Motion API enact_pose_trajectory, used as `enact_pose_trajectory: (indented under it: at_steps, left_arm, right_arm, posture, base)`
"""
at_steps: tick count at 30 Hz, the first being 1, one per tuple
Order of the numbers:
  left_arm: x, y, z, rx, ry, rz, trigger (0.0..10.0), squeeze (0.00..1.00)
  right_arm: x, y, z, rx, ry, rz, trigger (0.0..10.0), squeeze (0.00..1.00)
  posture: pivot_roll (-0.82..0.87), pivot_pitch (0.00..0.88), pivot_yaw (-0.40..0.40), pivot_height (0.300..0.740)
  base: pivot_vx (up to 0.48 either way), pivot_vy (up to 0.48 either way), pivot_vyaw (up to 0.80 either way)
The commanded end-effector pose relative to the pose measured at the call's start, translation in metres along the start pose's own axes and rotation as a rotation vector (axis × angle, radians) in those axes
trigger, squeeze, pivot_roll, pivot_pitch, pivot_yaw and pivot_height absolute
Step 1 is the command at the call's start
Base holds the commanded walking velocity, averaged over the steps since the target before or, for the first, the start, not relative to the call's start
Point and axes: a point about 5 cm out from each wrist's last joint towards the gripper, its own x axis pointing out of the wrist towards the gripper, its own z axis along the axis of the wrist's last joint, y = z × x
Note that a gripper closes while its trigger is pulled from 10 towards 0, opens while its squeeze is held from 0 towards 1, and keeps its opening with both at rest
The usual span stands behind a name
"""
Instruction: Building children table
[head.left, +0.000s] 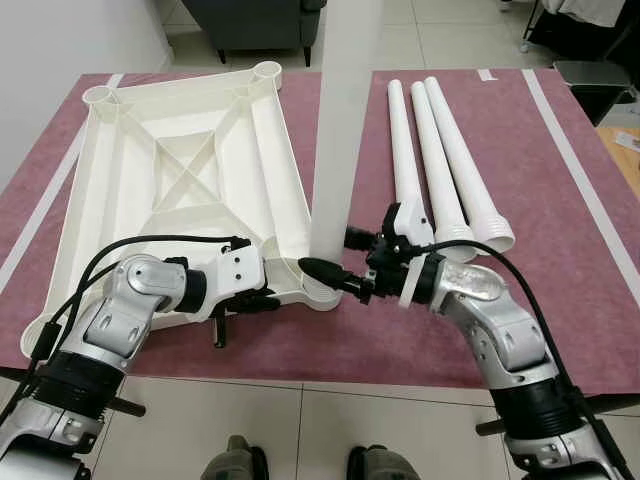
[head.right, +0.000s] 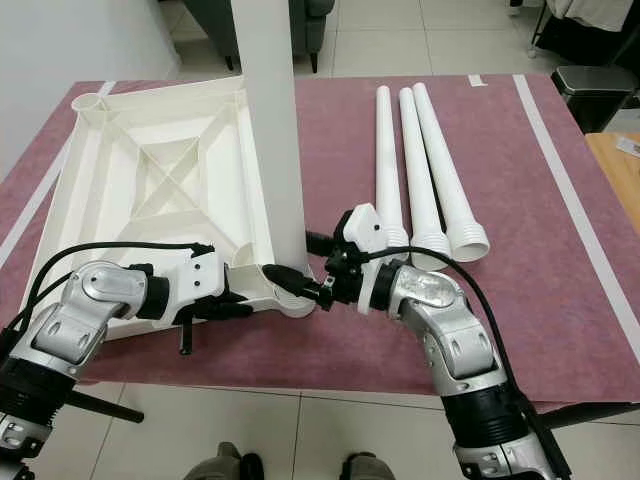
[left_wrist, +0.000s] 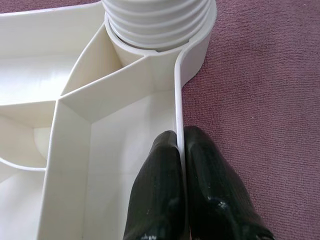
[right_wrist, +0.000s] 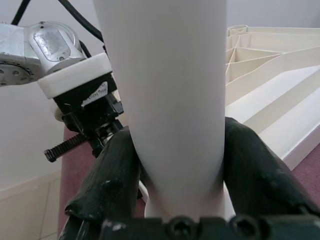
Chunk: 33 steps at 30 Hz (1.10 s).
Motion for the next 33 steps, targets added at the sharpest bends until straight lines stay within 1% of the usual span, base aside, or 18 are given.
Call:
enact_pose_trajectory:
  at_steps: [1,6,8,9,10,11,16,17,18,20,23,26,27,28,29,30,31,33]
  left_arm:
    - [0.002,0.001,0.006,0.021,-0.014,0.013,0.0,0.0]
    - [0.007,0.005,0.011,-0.001,-0.043,0.04,0.0,0.0]
    - [0.011,0.008,0.014,-0.014,-0.064,0.06,0.0,0.0]
    - [0.011,0.008,0.014,-0.014,-0.064,0.06,0.0,0.0]
    - [0.014,0.011,0.017,-0.024,-0.076,0.073,0.0,0.0]
    - [0.014,0.011,0.017,-0.024,-0.076,0.073,0.0,0.0]
    - [0.024,0.026,0.025,-0.07,-0.107,0.145,0.0,0.0]
    - [0.025,0.028,0.025,-0.075,-0.108,0.153,0.0,0.0]
    - [0.025,0.028,0.025,-0.075,-0.108,0.153,0.0,0.0]
    - [0.026,0.033,0.025,-0.092,-0.106,0.179,0.0,0.0]
    - [0.028,0.038,0.025,-0.106,-0.103,0.198,0.0,0.0]
    - [0.03,0.044,0.025,-0.117,-0.096,0.224,0.0,0.0]
    - [0.031,0.045,0.026,-0.122,-0.098,0.228,0.0,0.0]
    - [0.031,0.045,0.026,-0.122,-0.098,0.228,0.0,0.0]
    - [0.032,0.048,0.027,-0.126,-0.101,0.232,0.0,0.0]
    - [0.032,0.048,0.027,-0.126,-0.101,0.232,0.0,0.0]
    - [0.034,0.049,0.028,-0.129,-0.103,0.237,0.0,0.0]
    - [0.035,0.05,0.029,-0.132,-0.106,0.242,0.0,0.0]
  right_arm:
    - [0.003,0.006,-0.004,0.012,0.006,0.02,0.0,0.0]
    - [0.004,0.003,-0.011,0.014,0.026,-0.058,0.0,0.0]
    - [0.006,-0.001,-0.017,0.003,0.051,-0.143,0.0,0.0]
    - [0.006,-0.001,-0.017,0.003,0.051,-0.143,0.0,0.0]
    - [0.006,-0.004,-0.02,-0.005,0.066,-0.2,0.0,0.0]
    - [0.006,-0.004,-0.02,-0.005,0.066,-0.2,0.0,0.0]
    - [0.001,-0.015,-0.035,-0.013,0.105,-0.439,0.0,0.0]
    - [0.0,-0.016,-0.037,-0.01,0.11,-0.471,0.0,0.0]
    - [0.0,-0.016,-0.037,-0.01,0.11,-0.471,0.0,0.0]
    - [-0.003,-0.019,-0.04,-0.003,0.12,-0.552,0.0,0.0]
    - [-0.004,-0.02,-0.043,-0.025,0.133,-0.615,0.0,0.0]
    - [-0.005,-0.022,-0.052,-0.045,0.2,-0.738,0.0,0.0]
    - [-0.005,-0.022,-0.054,-0.035,0.218,-0.782,0.0,0.0]
    - [-0.005,-0.022,-0.054,-0.035,0.218,-0.782,0.0,0.0]
    - [-0.004,-0.022,-0.058,-0.023,0.24,-0.842,0.0,0.0]
    - [-0.004,-0.022,-0.058,-0.023,0.24,-0.842,0.0,0.0]
    - [-0.002,-0.02,-0.059,-0.014,0.253,-0.886,0.0,0.0]
    - [0.001,-0.017,-0.059,-0.002,0.256,-0.912,0.0,0.0]
  posture:
    - [0.0,0.118,0.09,0.74]
    - [0.0,0.117,0.09,0.74]
    - [-0.01,0.117,0.09,0.74]
    - [-0.01,0.117,0.09,0.74]
    - [-0.01,0.117,0.09,0.74]
    - [-0.01,0.117,0.09,0.74]
    - [-0.01,0.124,0.094,0.74]
    - [-0.01,0.124,0.094,0.74]
    - [-0.01,0.124,0.094,0.74]
    - [-0.01,0.126,0.097,0.74]
    - [-0.01,0.128,0.099,0.74]
    - [-0.01,0.131,0.101,0.74]
    - [-0.01,0.131,0.101,0.74]
    - [-0.01,0.131,0.101,0.74]
    - [-0.02,0.133,0.101,0.74]
    - [-0.02,0.133,0.101,0.74]
    - [-0.02,0.135,0.102,0.74]
    - [-0.02,0.134,0.101,0.74]
  base:
    - [0.0,0.0,0.0]
    - [0.0,0.0,0.0]
    - [0.0,0.0,0.0]
    - [0.0,0.0,0.0]
    - [0.0,0.0,0.0]
    - [0.0,0.0,0.0]
    - [0.0,0.0,0.0]
    - [0.0,0.0,0.0]
    - [0.0,0.0,0.0]
    - [0.0,0.0,0.0]
    - [0.0,0.0,0.0]
    - [0.0,0.0,0.0]
    - [0.0,0.0,0.0]
    - [0.0,0.0,0.0]
    - [0.0,0.0,0.0]
    - [0.0,0.0,0.0]
    - [0.0,0.0,0.0]
    - [0.0,0.0,0.0]
